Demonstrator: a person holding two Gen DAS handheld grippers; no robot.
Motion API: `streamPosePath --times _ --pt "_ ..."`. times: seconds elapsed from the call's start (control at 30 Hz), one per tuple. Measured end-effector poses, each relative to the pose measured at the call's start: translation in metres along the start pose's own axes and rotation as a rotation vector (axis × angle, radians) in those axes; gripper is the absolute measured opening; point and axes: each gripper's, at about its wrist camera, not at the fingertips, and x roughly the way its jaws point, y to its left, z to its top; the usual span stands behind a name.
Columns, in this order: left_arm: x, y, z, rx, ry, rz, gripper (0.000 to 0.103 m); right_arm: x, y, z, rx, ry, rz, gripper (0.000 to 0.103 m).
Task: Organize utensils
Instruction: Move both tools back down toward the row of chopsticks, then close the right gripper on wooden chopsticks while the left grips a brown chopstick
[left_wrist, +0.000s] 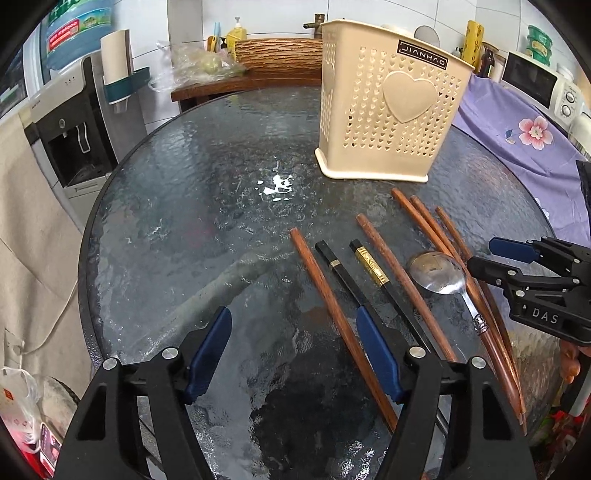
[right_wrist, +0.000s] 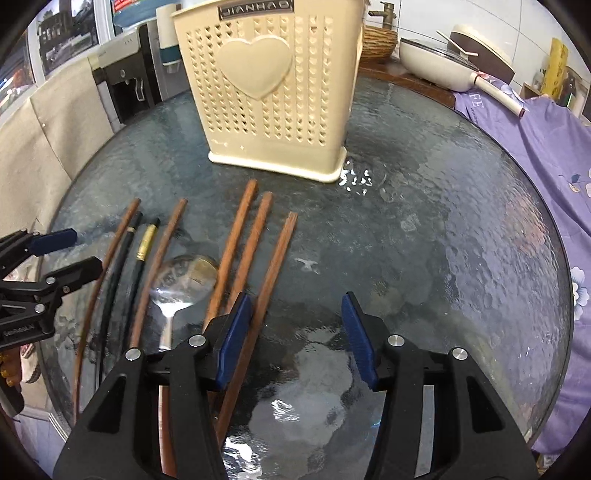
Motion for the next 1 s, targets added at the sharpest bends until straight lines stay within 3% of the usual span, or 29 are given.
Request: streamPosePath --times 0.33,0.8,1.0 --pt "0.007 -0.009 0.004 0.033 0.023 0.02 0.058 0.003 0.0 0.004 0.001 0.016 -0.001 0.047" --pt "0.019 -0.009 0.021 0.036 0.05 0.035 0.052 0.013 0.002 0.022 0.022 0.059 -0.019 0.047" --pt "0.025 -0.008 0.028 0.023 0.056 0.044 0.05 0.019 0.006 0.033 0.03 0.072 -0.028 0.04"
